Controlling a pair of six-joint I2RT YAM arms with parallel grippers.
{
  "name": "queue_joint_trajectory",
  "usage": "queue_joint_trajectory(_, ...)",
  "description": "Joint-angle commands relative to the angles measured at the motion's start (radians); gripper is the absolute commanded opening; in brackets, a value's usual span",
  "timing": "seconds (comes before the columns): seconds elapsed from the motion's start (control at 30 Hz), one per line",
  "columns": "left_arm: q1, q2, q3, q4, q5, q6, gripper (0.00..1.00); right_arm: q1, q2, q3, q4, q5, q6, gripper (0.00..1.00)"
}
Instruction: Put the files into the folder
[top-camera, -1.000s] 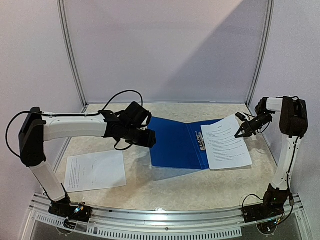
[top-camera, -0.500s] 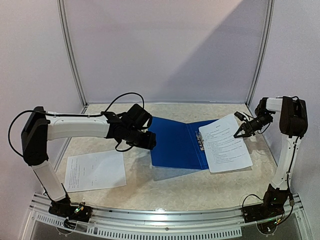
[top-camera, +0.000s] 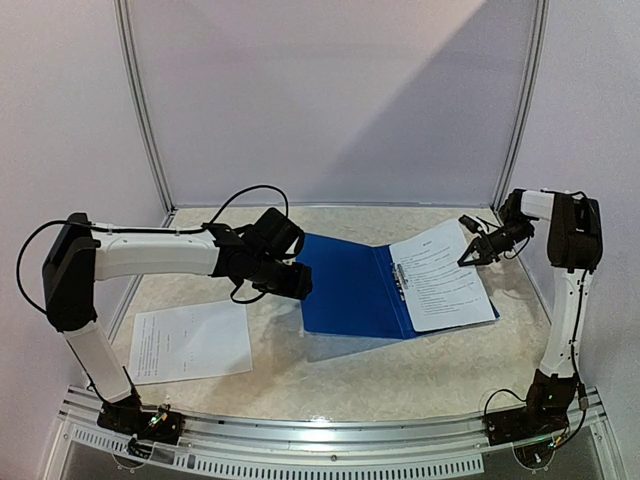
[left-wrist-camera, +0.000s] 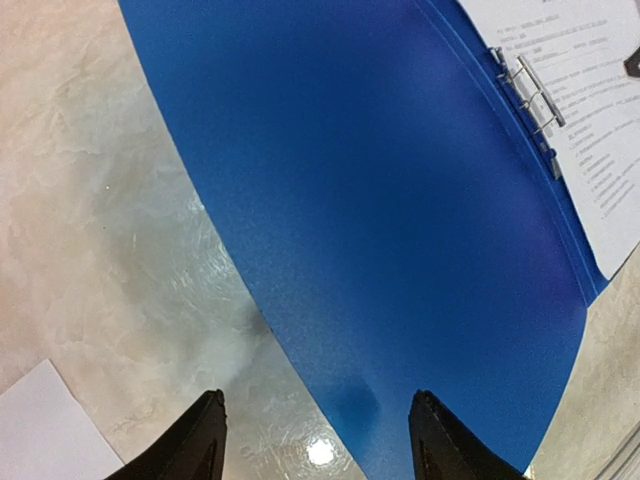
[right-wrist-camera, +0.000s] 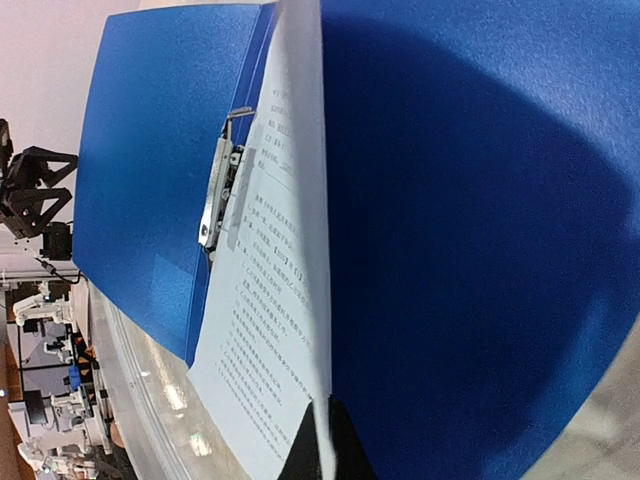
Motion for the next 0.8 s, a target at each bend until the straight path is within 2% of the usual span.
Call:
queue_joint_trajectory(0.0, 0.004, 0.011, 0.002, -0.022, 0.006, 0.009, 0.63, 0.02, 0.046, 0.056, 0.035, 0.01, 0.044, 0.0)
queue_joint_trajectory(0.3, 0.004, 0.022, 0.002, -0.018, 0.016, 0.01, 0.63, 0.041, 0.099, 0.117, 0.056, 0.069, 0.102, 0.06)
queue_joint_trajectory(0.63, 0.004, 0.027, 0.007, -0.021, 0.019, 0.014, 0.63, 0.042, 0.076, 0.111, 0.047, 0.091, 0.122, 0.25)
queue_joint_trajectory(0.77, 0.004, 0.022, 0.011, -0.037, 0.005, 0.02, 0.63, 0.042, 0.037, 0.079, 0.068, 0.121, 0.152, 0.29)
